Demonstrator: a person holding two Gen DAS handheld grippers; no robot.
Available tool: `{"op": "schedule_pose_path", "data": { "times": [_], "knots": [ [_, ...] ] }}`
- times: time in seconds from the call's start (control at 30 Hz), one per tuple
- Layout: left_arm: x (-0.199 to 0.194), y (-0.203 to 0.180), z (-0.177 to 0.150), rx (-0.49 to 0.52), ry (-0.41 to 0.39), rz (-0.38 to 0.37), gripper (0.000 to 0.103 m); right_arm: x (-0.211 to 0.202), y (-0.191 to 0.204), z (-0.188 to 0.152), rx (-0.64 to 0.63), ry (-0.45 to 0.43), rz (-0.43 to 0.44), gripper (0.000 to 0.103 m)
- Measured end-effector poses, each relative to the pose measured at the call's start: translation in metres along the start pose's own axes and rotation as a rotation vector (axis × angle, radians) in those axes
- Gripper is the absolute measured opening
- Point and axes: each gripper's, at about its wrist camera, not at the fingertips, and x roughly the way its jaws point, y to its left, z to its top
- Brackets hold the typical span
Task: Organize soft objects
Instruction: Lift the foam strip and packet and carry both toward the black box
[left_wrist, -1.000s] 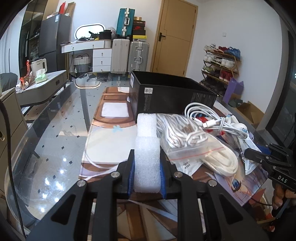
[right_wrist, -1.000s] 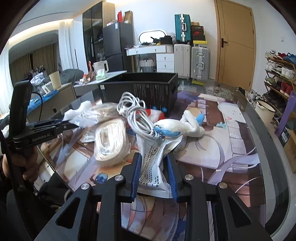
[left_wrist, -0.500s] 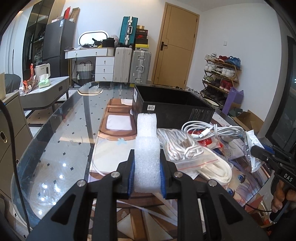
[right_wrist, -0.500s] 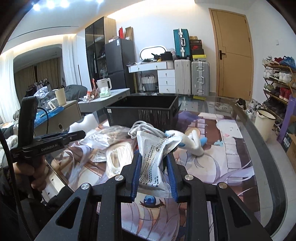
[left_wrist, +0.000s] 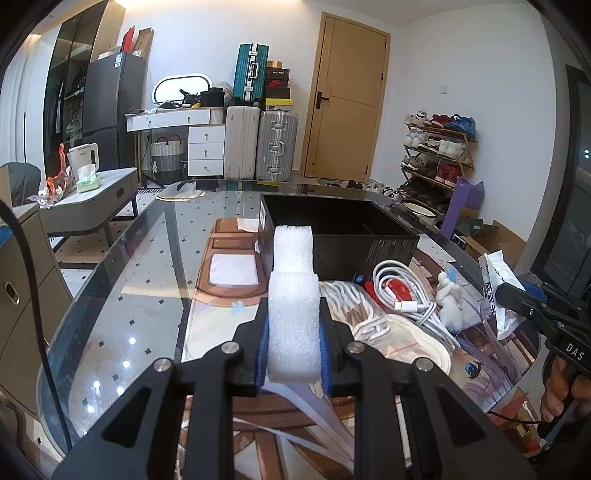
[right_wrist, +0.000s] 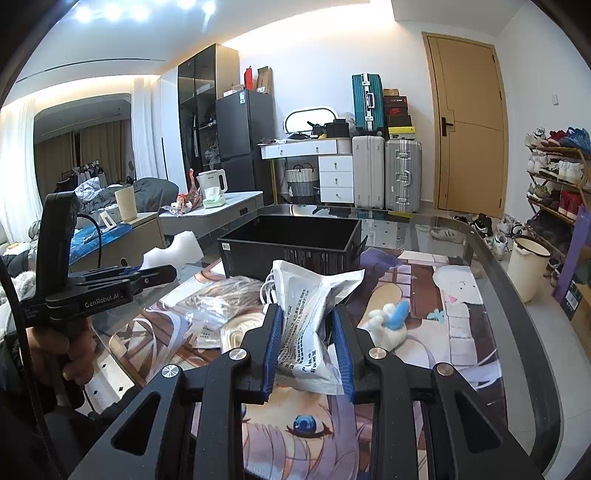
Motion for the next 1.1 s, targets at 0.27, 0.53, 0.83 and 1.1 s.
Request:
{"op": "schedule_pose_path", "data": {
  "times": [0.27, 0.53, 0.83, 1.1],
  "knots": [
    [0.001, -0.008, 0.017, 0.019, -0.018, 0.002, 0.020, 0.004, 0.000, 0.016, 0.001, -0.012, 0.008, 0.028],
    [0.003, -0.015, 0.029, 0.038, -0.029, -0.007, 0.020, 0.013, -0.003, 0.037, -0.003, -0.028, 0.011, 0.028],
    [0.013, -0.019, 0.050, 0.059, -0.048, -0.016, 0.020, 0.027, -0.006, 0.057, -0.004, -0.036, 0.018, 0.028],
    [0.029, -0.020, 0.063, 0.071, -0.040, -0.021, 0.020, 0.046, -0.007, 0.073, -0.029, -0.027, 0.028, 0.028]
  ]
}}
